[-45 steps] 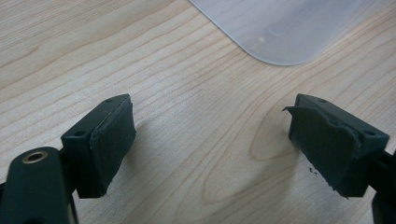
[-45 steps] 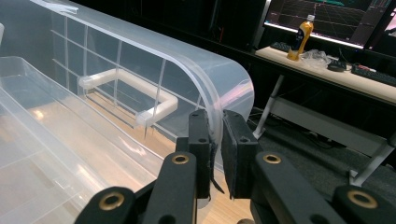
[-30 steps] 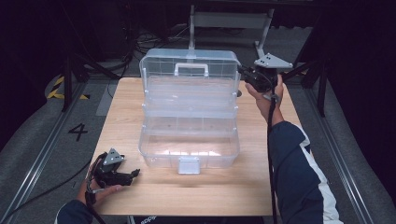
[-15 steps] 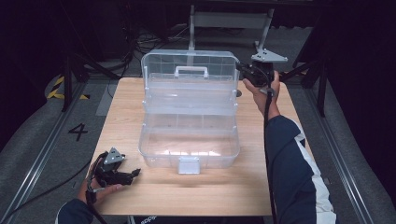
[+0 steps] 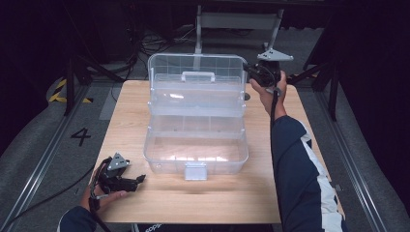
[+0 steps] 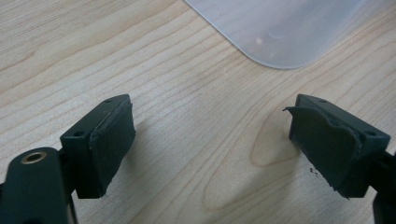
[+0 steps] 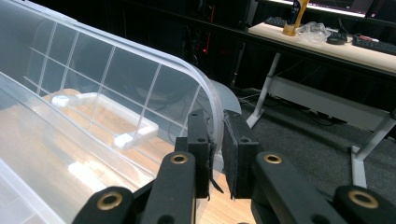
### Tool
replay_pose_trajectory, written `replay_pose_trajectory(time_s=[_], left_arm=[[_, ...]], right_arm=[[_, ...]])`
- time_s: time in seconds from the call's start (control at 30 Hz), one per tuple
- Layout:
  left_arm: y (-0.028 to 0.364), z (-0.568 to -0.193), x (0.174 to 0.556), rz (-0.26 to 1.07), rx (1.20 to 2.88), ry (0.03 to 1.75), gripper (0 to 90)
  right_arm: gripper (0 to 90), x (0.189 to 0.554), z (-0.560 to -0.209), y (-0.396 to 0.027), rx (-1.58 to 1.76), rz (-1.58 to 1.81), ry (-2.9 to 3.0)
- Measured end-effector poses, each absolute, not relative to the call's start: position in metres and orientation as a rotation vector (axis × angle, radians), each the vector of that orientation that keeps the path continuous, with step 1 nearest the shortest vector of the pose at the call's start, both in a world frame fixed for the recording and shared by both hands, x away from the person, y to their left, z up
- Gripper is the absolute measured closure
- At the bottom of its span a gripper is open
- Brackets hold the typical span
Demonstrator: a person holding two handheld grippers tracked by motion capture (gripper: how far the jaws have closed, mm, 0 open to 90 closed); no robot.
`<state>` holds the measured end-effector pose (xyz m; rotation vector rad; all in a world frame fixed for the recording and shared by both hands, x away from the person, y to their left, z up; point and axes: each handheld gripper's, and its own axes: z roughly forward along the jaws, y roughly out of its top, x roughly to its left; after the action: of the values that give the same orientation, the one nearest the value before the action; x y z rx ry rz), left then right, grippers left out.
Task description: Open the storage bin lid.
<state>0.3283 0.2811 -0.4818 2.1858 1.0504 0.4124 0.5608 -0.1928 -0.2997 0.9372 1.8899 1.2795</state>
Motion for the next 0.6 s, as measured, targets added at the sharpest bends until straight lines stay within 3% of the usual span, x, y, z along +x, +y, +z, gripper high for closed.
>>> replay_pose_trajectory(time_s=[0.6], left_arm=[[0.281, -0.482, 0.328, 0.413, 2.186, 1.05, 14.7]], right_arm=[[82.6, 0.582, -0.311, -0.191, 0.968, 1.266, 1.896]])
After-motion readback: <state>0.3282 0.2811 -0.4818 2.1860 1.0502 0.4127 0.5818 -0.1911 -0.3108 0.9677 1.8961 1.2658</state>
